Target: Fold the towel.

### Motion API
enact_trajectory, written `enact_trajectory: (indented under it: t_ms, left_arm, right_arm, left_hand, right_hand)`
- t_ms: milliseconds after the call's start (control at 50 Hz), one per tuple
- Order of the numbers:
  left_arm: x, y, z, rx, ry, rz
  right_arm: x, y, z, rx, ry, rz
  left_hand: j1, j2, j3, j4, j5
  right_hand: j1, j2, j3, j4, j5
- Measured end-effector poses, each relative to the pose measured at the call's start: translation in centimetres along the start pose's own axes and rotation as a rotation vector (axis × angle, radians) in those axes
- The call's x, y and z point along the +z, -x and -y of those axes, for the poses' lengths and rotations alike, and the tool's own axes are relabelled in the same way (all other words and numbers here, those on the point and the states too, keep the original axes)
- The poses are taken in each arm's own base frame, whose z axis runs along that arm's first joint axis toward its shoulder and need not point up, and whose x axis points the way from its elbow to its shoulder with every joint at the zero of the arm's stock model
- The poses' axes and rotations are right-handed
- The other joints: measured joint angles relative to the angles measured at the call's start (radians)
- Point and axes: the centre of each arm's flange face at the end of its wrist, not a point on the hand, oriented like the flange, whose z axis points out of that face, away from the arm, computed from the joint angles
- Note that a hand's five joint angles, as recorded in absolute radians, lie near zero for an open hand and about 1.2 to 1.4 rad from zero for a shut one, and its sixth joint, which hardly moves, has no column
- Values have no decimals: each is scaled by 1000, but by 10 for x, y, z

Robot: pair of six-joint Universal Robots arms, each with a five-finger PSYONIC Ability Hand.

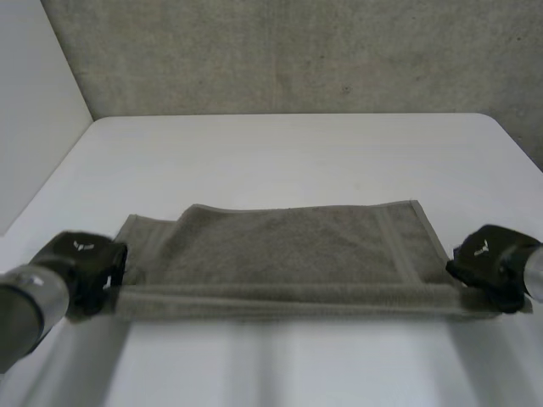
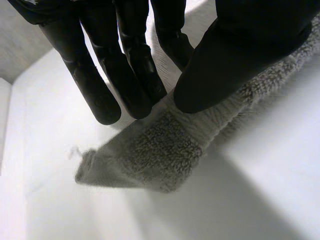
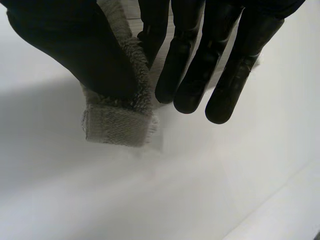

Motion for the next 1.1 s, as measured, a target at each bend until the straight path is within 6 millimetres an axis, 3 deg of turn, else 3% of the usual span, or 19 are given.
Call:
enact_trajectory:
  t_ms: [80,340,560,800,820,860,880,900,920,960,1040,1100]
  left_arm:
    - [26,2,8,0,-21,13]
    - [116,3,28,1,-52,30]
    - [166,1,41,2,-80,95]
    - [186,1,48,3,-114,122]
    - [188,1,49,3,-117,122]
    - [189,1,50,2,-125,122]
    - [190,1,51,2,-128,123]
    - [190,2,52,1,-132,125]
    - [190,2,53,1,-136,126]
    - [190,5,60,-5,-156,138]
    - [186,13,74,-19,-198,166]
    - [177,21,87,-32,-235,190]
  right_arm:
    - [19,-9,6,48,-27,-43]
    - [98,-22,54,67,-151,-185]
    - [145,-14,58,33,-132,-216]
    - [164,-26,63,34,-165,-273]
    - [165,-28,64,34,-173,-286]
    - [167,-31,66,34,-184,-306]
    - [167,-32,66,35,-189,-315]
    - [168,-34,67,36,-194,-329]
    - [168,-36,68,36,-198,-341]
    - [168,-42,70,40,-212,-385]
    - [158,-64,81,63,-261,-514]
    - [140,-83,92,110,-317,-601]
  left_hand:
    - [0,0,0,0,0]
    - [11,0,0,0,0]
    - [14,0,0,0,0]
    - [-1,-49,-33,-34,-17]
    - [-208,-236,-232,-221,-214]
    - [-504,-516,-511,-515,-507]
    - [-547,-586,-579,-586,-553]
    - [-750,-780,-773,-782,-772]
    - [-839,-861,-855,-845,-831]
    - [-923,-974,-973,-975,-950]
    - [-979,-1027,-1024,-1025,-992]
    - [-992,-1040,-1038,-1038,-998]
  right_hand:
    - [0,0,0,0,0]
    - [0,0,0,0,4]
    - [0,0,0,0,4]
    - [0,-5,-7,-8,0]
    - [0,-13,-20,-23,-3]
    - [-331,-418,-405,-411,-354]
    - [-485,-580,-564,-571,-508]
    - [-617,-719,-719,-725,-662]
    - [-617,-719,-719,-725,-662]
    - [-746,-939,-961,-957,-907]
    - [-746,-945,-974,-961,-921]
    - [-746,-945,-974,-961,-921]
